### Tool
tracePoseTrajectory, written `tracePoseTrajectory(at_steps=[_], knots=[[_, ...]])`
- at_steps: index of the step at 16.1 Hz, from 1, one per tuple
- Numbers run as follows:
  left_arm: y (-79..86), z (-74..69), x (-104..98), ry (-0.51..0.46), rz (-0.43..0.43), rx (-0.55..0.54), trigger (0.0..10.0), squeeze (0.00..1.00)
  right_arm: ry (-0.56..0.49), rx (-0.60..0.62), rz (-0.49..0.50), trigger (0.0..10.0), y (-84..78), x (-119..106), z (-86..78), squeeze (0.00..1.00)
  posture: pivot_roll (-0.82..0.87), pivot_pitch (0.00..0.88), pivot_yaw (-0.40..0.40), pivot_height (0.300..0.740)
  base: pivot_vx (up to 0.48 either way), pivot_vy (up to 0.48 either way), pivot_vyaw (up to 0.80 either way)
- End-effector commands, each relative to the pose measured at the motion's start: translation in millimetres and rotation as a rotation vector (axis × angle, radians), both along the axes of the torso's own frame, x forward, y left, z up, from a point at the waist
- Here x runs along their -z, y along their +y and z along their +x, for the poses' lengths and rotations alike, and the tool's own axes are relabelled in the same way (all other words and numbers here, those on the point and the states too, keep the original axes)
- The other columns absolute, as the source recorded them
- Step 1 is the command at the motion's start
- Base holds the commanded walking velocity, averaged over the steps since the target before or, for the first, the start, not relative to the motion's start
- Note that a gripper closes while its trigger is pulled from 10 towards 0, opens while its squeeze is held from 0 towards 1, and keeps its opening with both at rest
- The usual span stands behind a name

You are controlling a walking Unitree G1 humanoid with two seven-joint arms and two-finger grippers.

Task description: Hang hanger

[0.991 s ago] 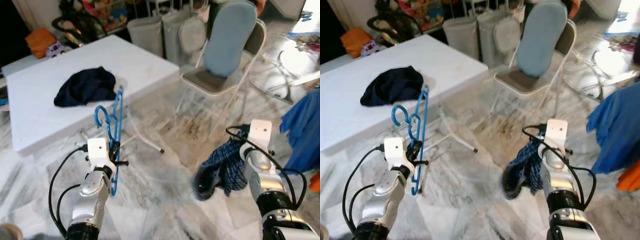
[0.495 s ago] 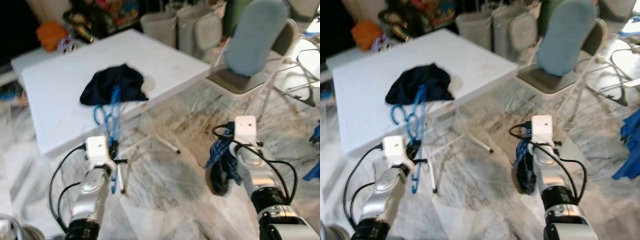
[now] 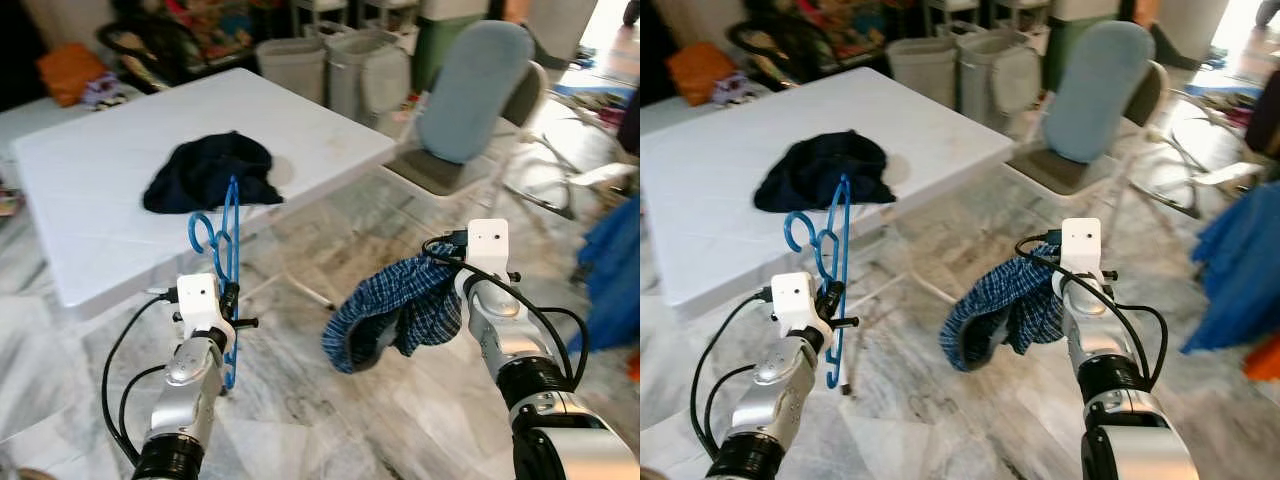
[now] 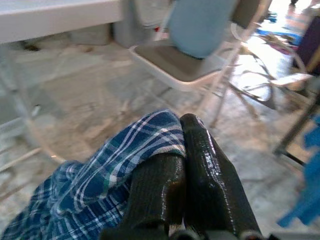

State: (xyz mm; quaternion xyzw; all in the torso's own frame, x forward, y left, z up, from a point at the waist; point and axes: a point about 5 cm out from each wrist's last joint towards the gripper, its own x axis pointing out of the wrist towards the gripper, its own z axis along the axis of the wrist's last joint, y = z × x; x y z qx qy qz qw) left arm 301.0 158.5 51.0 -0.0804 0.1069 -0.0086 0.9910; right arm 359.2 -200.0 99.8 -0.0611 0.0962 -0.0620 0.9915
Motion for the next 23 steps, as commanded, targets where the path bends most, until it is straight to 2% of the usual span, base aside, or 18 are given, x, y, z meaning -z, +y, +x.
tracePoseTrajectory(at_steps=[1,5,15,20,23], knots=[[-0.5,5.7,-10.2,-0.051,0.025,0.022,10.0,0.0,-0.013,0.009,0.004,10.0,0.1,-3.2,2.7,0.0,-0.1,0.0,0.063,0.74,0.0,0.0,-0.76],[-0.7,5.8,-13.8,-0.077,0.014,0.029,10.0,0.0,-0.01,0.014,0.009,10.0,-0.7,-2.6,3.0,0.0,-0.1,0.0,0.059,0.74,0.0,0.0,-0.76],[-0.8,-2.4,1.3,-0.018,0.008,0.056,10.0,0.0,-0.024,0.034,0.002,10.0,-2.8,-0.6,1.0,0.0,-0.08,0.0,0.052,0.74,0.0,0.0,-0.76],[-4.8,-17.3,9.7,0.001,0.006,0.085,10.0,0.0,-0.043,0.026,0.023,10.0,-1.8,6.9,-7.9,0.0,-0.06,0.0,0.045,0.74,0.0,0.0,-0.76],[-6.8,-21.1,10.1,-0.003,-0.014,0.089,10.0,0.0,-0.068,0.012,0.028,10.0,-0.3,6.1,-9.5,0.0,-0.06,0.0,0.048,0.74,0.0,0.0,-0.52]])
